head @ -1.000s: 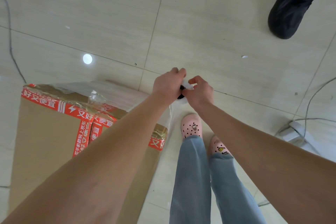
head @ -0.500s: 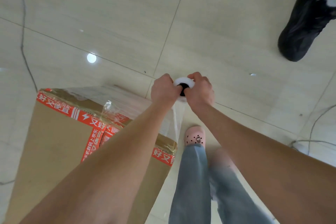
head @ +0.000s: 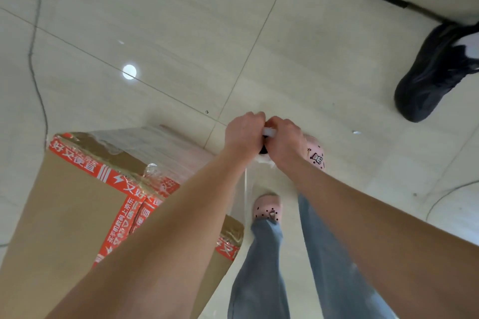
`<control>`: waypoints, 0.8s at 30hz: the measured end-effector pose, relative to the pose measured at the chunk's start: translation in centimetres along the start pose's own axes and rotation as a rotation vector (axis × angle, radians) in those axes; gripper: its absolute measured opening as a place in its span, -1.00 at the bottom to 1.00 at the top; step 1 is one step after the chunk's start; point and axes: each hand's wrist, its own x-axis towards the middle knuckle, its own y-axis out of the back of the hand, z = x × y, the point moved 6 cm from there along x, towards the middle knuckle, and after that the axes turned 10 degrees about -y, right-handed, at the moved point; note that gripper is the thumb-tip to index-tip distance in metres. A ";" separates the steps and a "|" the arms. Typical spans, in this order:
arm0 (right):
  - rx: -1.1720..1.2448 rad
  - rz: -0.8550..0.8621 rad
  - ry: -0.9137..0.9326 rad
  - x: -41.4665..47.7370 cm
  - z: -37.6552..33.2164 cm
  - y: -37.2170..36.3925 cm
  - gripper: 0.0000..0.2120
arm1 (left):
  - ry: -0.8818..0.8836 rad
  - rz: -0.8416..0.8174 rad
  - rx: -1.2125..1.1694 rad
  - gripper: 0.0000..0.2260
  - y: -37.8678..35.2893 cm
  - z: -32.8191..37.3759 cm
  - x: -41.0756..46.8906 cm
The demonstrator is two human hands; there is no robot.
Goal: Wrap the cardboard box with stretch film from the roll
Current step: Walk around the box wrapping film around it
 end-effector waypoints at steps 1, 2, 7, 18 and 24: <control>-0.024 -0.014 0.017 0.2 -0.8 0.1 -0.73 | 0.038 -0.005 -0.024 -0.93 0.1 -0.7 0.1; -0.032 -0.026 0.036 0.5 -1.5 0.2 -0.74 | 0.086 -0.008 -0.056 -0.95 0.2 -1.5 0.1; 0.022 -0.046 0.052 1.4 -3.8 0.5 -0.74 | 0.368 0.062 -0.310 -0.90 -0.2 -5.3 -0.4; -0.059 -0.128 0.027 3.6 -6.3 0.7 -0.74 | 0.284 0.140 -0.377 -0.79 2.2 -5.8 1.3; -0.142 -0.149 0.088 4.6 -7.8 0.9 -0.85 | 0.240 0.135 -0.269 -0.88 3.6 -5.9 2.5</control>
